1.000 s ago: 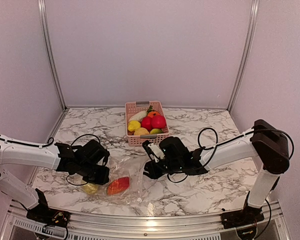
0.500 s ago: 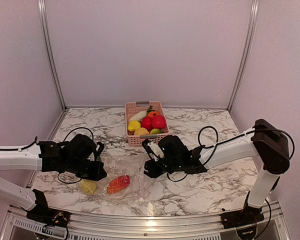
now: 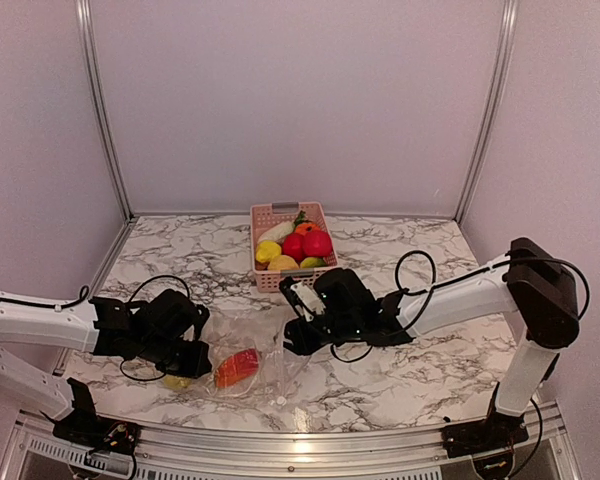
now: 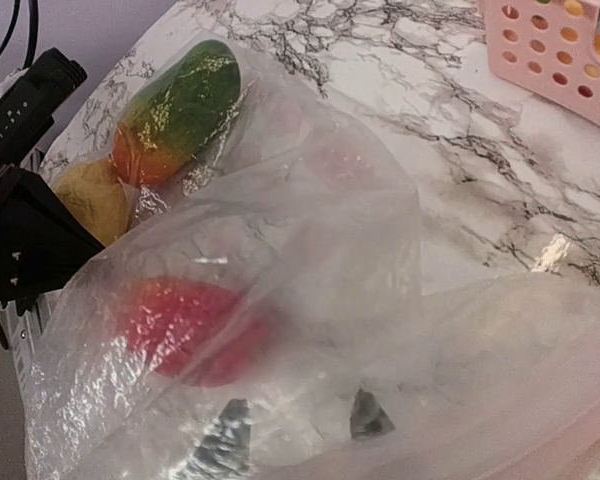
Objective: Open the zip-top bag and remove the fake food
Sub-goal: Adjust the fake fruit in the zipper food storage bag.
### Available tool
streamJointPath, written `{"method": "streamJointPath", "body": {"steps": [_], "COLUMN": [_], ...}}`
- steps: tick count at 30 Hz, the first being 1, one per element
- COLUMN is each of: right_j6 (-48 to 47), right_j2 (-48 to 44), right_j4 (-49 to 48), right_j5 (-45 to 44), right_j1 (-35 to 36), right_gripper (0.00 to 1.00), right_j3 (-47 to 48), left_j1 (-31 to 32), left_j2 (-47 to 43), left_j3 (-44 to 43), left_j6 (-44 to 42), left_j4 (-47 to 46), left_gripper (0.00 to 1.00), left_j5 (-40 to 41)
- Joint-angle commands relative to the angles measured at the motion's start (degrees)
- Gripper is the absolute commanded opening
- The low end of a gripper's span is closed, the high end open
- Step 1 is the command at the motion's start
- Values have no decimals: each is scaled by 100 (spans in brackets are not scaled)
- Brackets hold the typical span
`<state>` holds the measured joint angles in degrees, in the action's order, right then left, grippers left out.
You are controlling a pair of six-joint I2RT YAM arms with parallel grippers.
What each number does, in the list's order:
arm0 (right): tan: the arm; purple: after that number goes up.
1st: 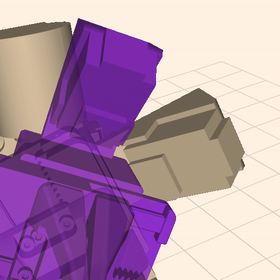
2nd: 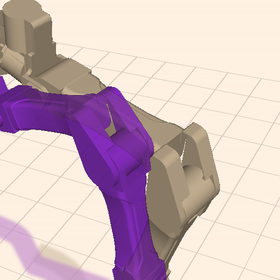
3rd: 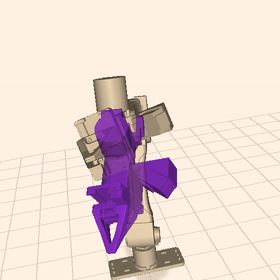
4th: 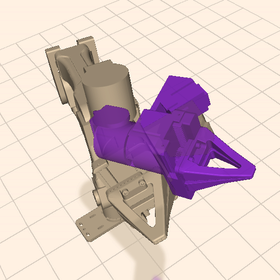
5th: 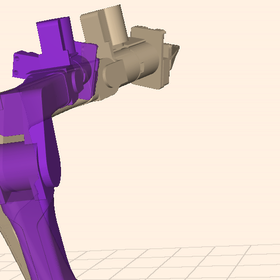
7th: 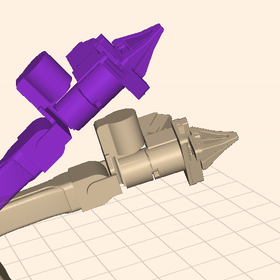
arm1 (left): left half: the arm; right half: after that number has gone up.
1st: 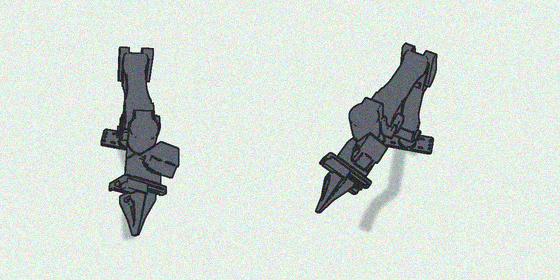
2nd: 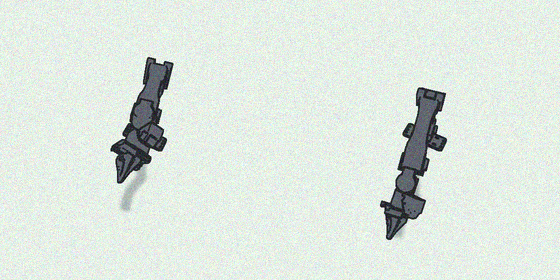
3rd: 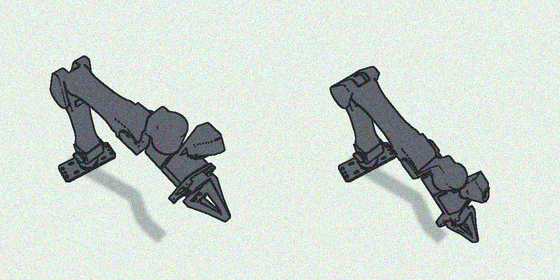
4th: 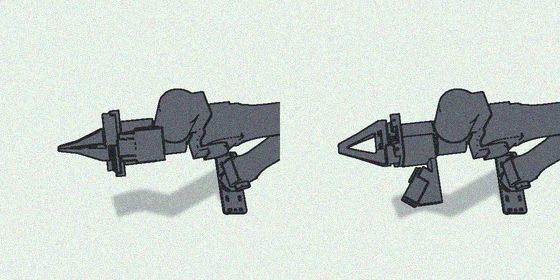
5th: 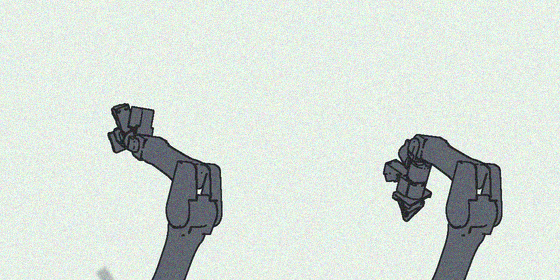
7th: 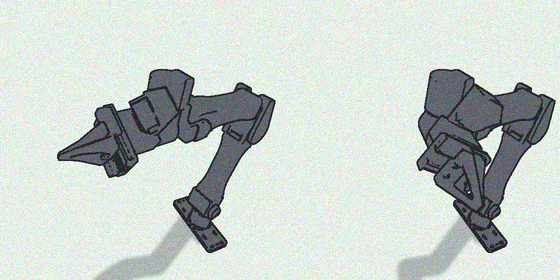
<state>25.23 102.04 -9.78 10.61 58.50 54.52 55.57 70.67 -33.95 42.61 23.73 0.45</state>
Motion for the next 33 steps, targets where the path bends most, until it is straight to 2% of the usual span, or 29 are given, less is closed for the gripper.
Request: {"method": "streamJointPath", "body": {"steps": [1,8,13,22,33], "right_j6": [-165,-135,-50,4,12], "right_j2": [145,262,313,321,325], "right_j4": [80,255,313,483,685], "right_j5": [241,371,518,519,481], "right_j1": [138,151,153,148,145], "right_gripper": [34,36,41,47,49], "right_j3": [174,243,313,515,636], "left_j1": [42,55,76,128,140], "left_j2": [199,682,809,1236,1265], "left_j3": [107,89,158,-139,-140], "left_j6": [47,72,141,-6,13], "left_j4": [-370,-685,-987,-1145,-1189], "left_gripper": [5,4,4,4,4], "left_j5": [-18,-18,-242,-343,-276]}}
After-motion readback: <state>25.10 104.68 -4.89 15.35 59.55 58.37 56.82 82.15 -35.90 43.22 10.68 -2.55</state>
